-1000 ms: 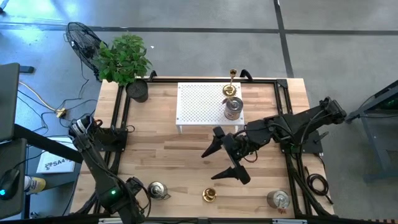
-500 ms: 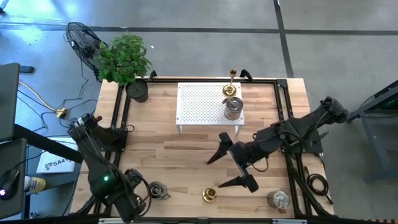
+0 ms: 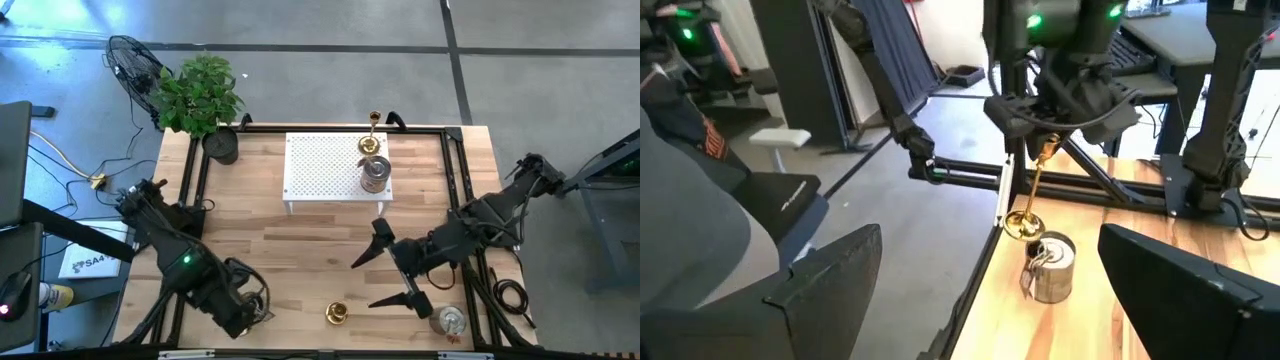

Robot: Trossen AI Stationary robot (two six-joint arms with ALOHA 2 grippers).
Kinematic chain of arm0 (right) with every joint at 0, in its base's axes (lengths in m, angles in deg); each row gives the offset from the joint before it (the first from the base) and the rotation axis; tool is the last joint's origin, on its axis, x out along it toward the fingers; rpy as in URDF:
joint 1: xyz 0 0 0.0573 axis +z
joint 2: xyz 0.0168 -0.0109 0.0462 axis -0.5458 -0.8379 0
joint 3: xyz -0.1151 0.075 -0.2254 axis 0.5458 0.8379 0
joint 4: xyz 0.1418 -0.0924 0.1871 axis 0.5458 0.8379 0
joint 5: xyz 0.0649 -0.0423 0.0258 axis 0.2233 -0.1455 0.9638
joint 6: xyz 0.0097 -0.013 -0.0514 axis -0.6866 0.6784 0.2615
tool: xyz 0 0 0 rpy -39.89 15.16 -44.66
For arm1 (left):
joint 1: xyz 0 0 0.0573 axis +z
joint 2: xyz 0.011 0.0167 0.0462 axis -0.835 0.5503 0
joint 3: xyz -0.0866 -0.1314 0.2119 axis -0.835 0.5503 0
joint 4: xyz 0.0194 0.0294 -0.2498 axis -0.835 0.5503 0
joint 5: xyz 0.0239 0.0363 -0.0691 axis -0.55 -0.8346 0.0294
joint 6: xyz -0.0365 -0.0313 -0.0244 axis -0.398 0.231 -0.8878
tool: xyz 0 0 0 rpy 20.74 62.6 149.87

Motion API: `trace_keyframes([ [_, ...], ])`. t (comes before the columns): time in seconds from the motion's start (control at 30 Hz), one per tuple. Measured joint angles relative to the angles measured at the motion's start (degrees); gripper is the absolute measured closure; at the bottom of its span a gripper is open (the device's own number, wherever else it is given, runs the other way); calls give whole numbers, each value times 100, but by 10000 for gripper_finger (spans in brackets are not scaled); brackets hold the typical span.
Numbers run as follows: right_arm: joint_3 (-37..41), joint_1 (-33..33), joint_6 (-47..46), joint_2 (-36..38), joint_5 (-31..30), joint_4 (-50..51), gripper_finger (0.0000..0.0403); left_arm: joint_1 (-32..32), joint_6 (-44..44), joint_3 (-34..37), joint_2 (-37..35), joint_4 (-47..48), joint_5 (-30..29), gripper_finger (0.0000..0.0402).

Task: Pick & Place candle stick holders
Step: Put the left gold candle holder on the shelf

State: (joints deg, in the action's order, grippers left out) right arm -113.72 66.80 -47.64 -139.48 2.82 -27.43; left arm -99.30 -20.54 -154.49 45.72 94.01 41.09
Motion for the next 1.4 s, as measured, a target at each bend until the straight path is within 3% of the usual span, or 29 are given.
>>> trace_keyframes([
  [0.4, 0, 333, 51, 177, -356, 458, 36, 740, 898, -834, -2, 4, -214, 269],
  [0.77, 0, 837, 46, 253, -1103, 761, 36, 1650, 1797, -838, -424, 10, -701, 269],
  [1.07, 0, 1114, 38, 309, -1866, 815, 36, 2770, 3111, -838, -829, 10, -1420, 269],
  [1.4, 0, 984, 78, 758, -2618, 831, 36, 4416, 5300, -832, -974, 7, -1420, 269],
])
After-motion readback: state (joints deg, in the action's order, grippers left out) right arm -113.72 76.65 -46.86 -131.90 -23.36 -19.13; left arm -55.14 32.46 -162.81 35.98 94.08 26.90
